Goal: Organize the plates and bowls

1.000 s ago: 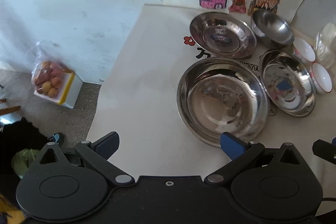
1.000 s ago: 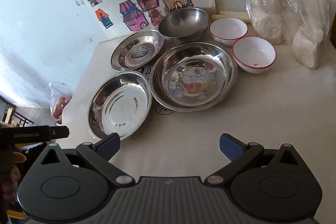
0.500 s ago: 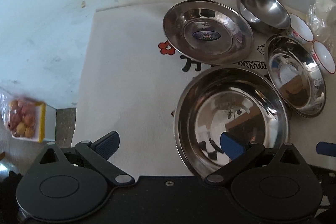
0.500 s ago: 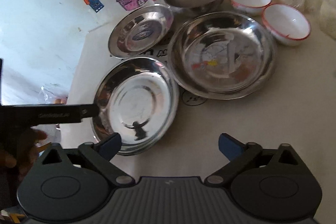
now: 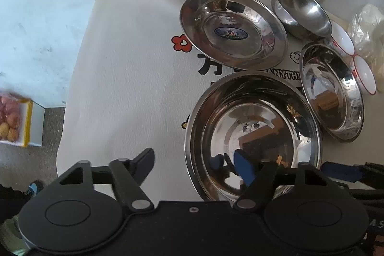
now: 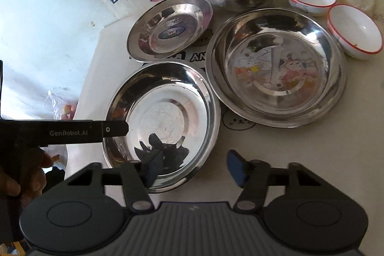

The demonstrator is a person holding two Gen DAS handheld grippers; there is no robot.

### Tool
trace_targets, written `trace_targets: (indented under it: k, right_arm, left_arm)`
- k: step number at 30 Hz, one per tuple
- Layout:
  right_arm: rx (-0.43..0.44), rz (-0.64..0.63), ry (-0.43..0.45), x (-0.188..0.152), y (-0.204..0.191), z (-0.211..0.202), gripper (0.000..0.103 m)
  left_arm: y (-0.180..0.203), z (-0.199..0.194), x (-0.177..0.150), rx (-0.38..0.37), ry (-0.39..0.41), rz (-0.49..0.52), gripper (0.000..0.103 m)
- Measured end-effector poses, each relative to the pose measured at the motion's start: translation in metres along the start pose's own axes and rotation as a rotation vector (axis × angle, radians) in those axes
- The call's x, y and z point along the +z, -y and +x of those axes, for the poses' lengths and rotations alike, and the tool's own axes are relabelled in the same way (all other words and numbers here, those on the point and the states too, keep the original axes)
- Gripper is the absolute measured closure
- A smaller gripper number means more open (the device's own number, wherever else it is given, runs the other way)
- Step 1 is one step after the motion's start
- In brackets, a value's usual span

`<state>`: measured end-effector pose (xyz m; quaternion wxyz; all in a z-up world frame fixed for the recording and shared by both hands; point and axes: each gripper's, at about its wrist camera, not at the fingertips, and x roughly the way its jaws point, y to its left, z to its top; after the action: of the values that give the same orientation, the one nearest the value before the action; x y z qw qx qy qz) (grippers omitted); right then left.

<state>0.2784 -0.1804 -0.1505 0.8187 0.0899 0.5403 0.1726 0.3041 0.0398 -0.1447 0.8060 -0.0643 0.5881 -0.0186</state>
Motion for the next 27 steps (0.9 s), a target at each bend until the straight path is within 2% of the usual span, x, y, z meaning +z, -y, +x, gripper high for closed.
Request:
trace_targets:
  k: [4, 7, 8, 10, 11, 12, 27]
  right_arm:
    - [0.012, -0.022, -0.006, 0.003, 0.001, 0.004, 0.056]
    - [0.025, -0.043, -0.011, 0.003, 0.002, 0.004, 0.062]
    - [0.024, -0.052, -0.015, 0.003, 0.002, 0.005, 0.065]
    - [0.021, -0.066, -0.019, 0.004, 0.004, 0.005, 0.07]
    - [0.019, -0.07, -0.02, 0.004, 0.005, 0.005, 0.075]
    - [0.019, -0.073, -0.02, 0.004, 0.006, 0.006, 0.082]
    - [0.097, -0.178, -0.036, 0.002, 0.004, -0.005, 0.082]
  left_arm:
    - [-0.004, 0.001, -0.001, 0.001, -0.013, -0.057, 0.059]
    - [-0.008, 0.003, -0.001, 0.039, -0.022, -0.104, 0.066]
    - [-0.01, 0.003, -0.002, 0.044, -0.022, -0.115, 0.071]
    - [-0.012, 0.002, -0.003, 0.027, -0.02, -0.138, 0.08]
    - [-0.012, 0.002, -0.005, 0.016, -0.018, -0.147, 0.088]
    - [-0.012, 0.001, -0.006, 0.007, -0.016, -0.156, 0.09]
    - [-0.007, -0.027, -0.032, 0.05, 0.014, -0.186, 0.093]
